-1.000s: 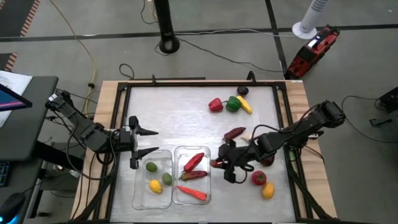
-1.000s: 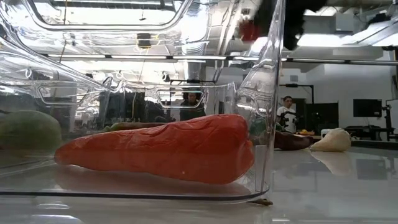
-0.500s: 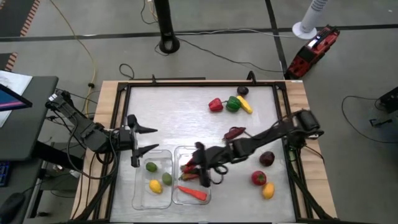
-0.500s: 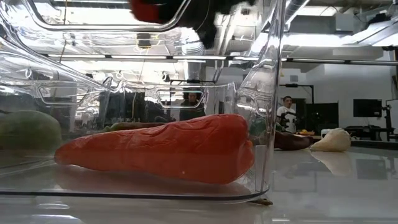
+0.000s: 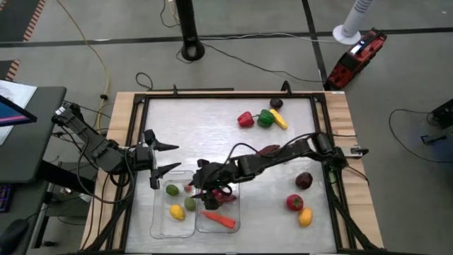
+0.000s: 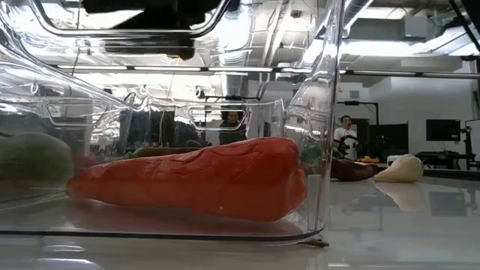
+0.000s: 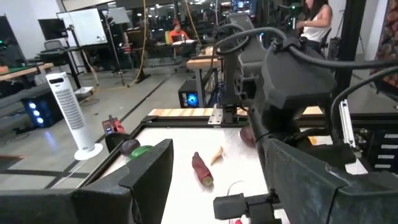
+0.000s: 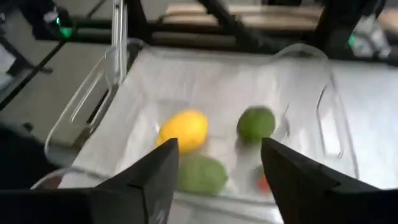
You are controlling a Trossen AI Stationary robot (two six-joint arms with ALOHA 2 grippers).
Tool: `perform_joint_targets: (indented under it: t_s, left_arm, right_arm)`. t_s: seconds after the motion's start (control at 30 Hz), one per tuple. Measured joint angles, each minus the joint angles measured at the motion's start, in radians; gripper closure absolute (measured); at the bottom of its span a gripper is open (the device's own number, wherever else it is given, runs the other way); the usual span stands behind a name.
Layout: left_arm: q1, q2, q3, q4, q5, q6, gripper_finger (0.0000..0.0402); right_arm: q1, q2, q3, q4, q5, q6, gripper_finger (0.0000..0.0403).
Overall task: Sort produce into baskets
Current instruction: Put the yellow lemon into the left transparent bin
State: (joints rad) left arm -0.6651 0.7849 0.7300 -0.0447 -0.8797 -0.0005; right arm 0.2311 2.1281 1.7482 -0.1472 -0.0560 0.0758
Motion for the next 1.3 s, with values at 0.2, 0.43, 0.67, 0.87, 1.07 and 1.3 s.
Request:
perform_joint_targets:
  t_s: [0.2, 0.43, 0.67, 0.87, 1.07, 1.3]
  left_arm:
    - [0.000, 0.000, 0.000, -0.020, 0.001, -0.013, 0.0159]
    - [0.000, 0.000, 0.000, -0.020, 0.004, -0.015, 0.0159]
    - [0.000, 0.000, 0.000, -0.018, 0.003, -0.022, 0.0159]
    - [0.000, 0.000, 0.000, -0.017, 0.003, -0.038, 0.0159]
    - [0.000, 0.000, 0.000, -0.023, 0.003, -0.046, 0.0159]
    - [0.000, 0.000, 0.000, -0.028, 0.002, -0.049, 0.0159]
  right_arm:
    - [0.046, -0.085, -0.011, -0.378, 0.136, 0.030, 0.0125]
    - [0.223, -0.248, -0.114, -0.643, 0.431, 0.203, 0.0126]
    - [0.429, -0.333, -0.226, -0.885, 0.414, 0.561, 0.0125]
    - [0.577, -0.320, -0.242, -1.008, 0.319, 0.839, 0.0091]
    - [0.651, -0.307, -0.243, -1.190, 0.216, 1.045, 0.0036]
    - [0.723, -0.307, -0.244, -1.293, 0.042, 1.327, 0.0014]
